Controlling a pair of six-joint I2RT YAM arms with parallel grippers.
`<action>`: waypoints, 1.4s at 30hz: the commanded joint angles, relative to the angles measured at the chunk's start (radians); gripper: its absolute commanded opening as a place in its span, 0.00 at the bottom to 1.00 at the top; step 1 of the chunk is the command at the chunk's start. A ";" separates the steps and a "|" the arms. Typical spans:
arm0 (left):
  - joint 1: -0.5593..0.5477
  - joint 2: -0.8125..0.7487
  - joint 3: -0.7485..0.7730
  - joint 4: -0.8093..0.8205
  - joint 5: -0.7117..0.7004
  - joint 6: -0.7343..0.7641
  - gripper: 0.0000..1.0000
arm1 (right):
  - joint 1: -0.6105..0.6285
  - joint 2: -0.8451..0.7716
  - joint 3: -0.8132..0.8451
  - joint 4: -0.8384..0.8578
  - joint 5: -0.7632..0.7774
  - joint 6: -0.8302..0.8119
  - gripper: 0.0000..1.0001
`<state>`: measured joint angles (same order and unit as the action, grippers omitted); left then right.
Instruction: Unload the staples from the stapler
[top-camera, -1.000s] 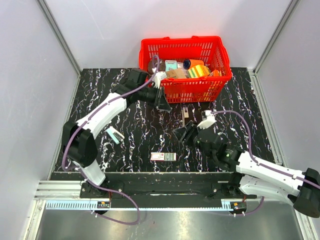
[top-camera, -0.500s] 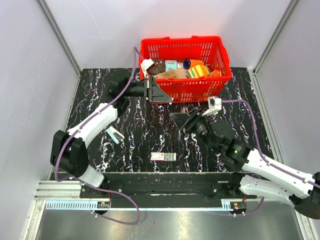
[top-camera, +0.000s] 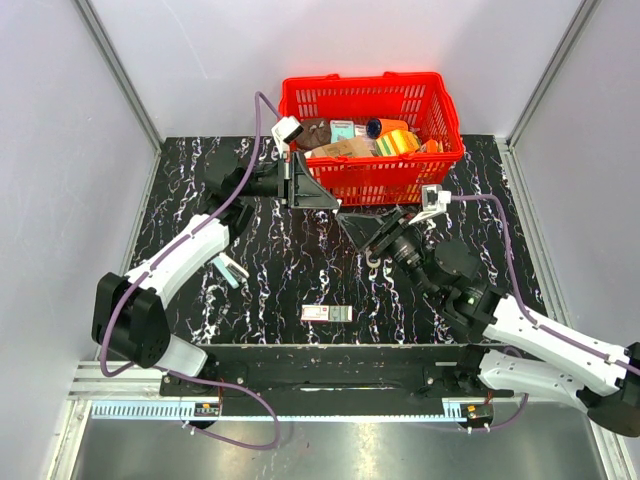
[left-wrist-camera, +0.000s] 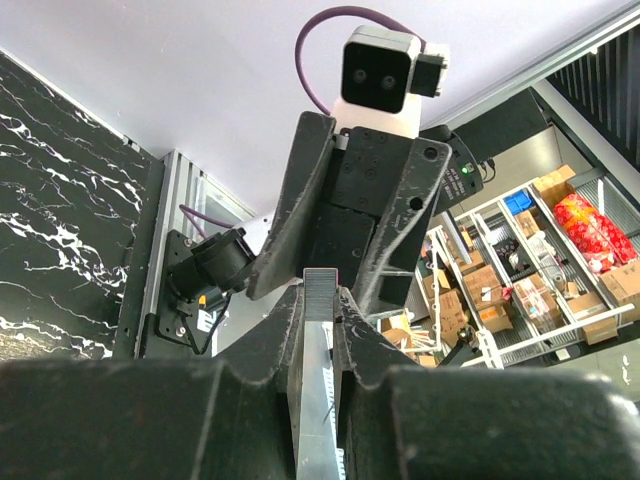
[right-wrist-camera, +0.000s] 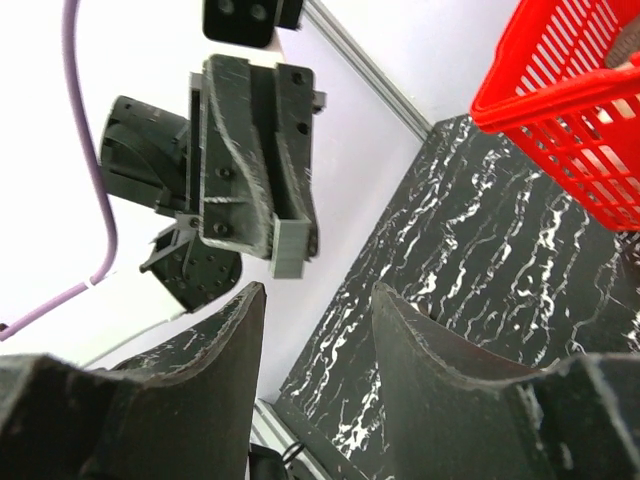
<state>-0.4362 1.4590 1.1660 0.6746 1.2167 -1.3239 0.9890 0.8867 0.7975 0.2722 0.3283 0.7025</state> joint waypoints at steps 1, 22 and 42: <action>0.002 -0.032 -0.011 0.048 0.010 -0.012 0.00 | -0.010 0.029 0.066 0.113 -0.044 -0.034 0.53; 0.002 -0.028 -0.005 0.003 0.004 0.011 0.00 | -0.039 0.072 0.063 0.137 -0.092 0.005 0.43; 0.001 -0.028 -0.014 -0.004 0.012 0.023 0.01 | -0.050 0.035 0.046 0.133 -0.092 0.002 0.50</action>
<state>-0.4362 1.4590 1.1557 0.6453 1.2194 -1.3254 0.9443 0.9718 0.8299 0.3759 0.2218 0.7296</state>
